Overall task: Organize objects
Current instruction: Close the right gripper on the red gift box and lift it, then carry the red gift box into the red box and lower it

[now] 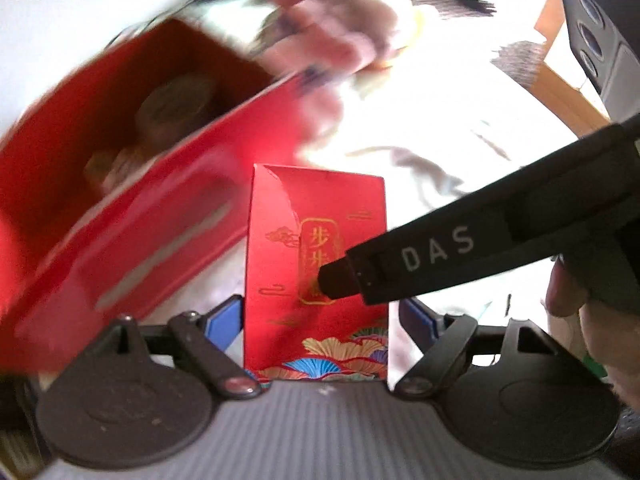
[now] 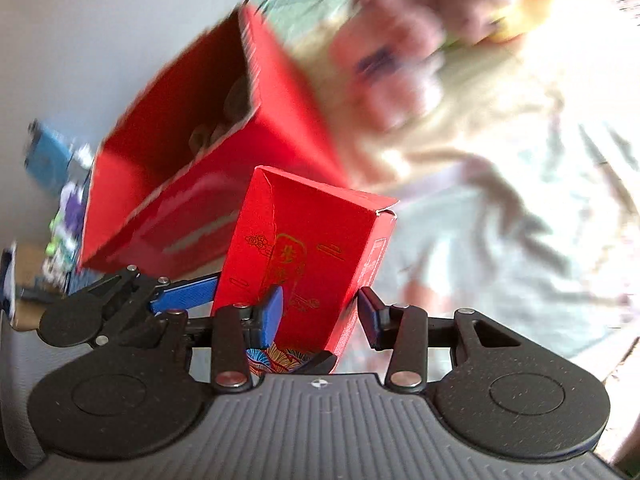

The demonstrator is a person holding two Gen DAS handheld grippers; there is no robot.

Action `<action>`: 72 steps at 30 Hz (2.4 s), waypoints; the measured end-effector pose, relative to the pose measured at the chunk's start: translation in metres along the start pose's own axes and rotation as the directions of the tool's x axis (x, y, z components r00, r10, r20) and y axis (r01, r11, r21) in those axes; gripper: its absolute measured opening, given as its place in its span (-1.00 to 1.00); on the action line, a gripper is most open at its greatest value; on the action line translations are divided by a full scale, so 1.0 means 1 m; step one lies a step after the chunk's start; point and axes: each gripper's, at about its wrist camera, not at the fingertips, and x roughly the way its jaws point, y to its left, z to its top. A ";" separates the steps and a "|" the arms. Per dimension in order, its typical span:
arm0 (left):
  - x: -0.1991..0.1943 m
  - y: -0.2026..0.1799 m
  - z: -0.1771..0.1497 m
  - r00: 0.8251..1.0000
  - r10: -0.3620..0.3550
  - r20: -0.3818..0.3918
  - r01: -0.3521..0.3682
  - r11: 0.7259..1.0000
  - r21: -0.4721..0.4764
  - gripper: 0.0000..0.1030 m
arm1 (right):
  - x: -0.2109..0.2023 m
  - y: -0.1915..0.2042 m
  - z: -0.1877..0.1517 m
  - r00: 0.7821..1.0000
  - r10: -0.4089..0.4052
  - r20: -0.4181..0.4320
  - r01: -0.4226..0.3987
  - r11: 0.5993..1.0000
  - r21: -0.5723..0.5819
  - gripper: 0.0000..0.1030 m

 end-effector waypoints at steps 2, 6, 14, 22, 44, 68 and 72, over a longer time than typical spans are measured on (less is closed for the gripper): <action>-0.003 -0.014 0.008 0.999 -0.025 0.027 0.023 0.998 0.054 0.58 | -0.016 -0.007 0.001 0.999 -0.017 0.047 0.016 1.000 0.020 -0.13; -0.017 -0.037 0.030 0.993 -0.063 0.096 0.048 0.987 0.153 0.58 | -0.048 -0.009 0.008 0.986 -0.037 0.160 0.034 0.999 0.020 -0.13; -0.060 -0.035 0.066 0.961 -0.040 0.274 -0.009 0.984 0.176 0.58 | -0.065 0.035 0.047 0.941 0.041 0.337 0.012 0.988 -0.152 -0.13; -0.091 0.028 0.072 0.928 0.125 0.351 -0.127 0.992 -0.018 0.58 | -0.026 0.096 0.084 0.939 0.206 0.274 -0.093 0.923 -0.374 -0.13; -0.016 0.191 0.025 0.952 0.302 0.056 -0.242 0.850 -0.468 0.64 | 0.141 0.177 0.100 0.964 0.200 -0.174 -0.261 0.832 -0.490 -0.14; 0.026 0.199 0.009 0.967 0.243 -0.081 -0.251 0.833 -0.493 0.52 | 0.167 0.174 0.098 0.960 0.106 -0.259 -0.222 0.854 -0.472 -0.17; 0.027 0.196 0.010 0.965 0.249 -0.080 -0.256 0.834 -0.489 0.53 | 0.163 0.169 0.096 0.962 0.130 -0.240 -0.228 0.869 -0.440 -0.19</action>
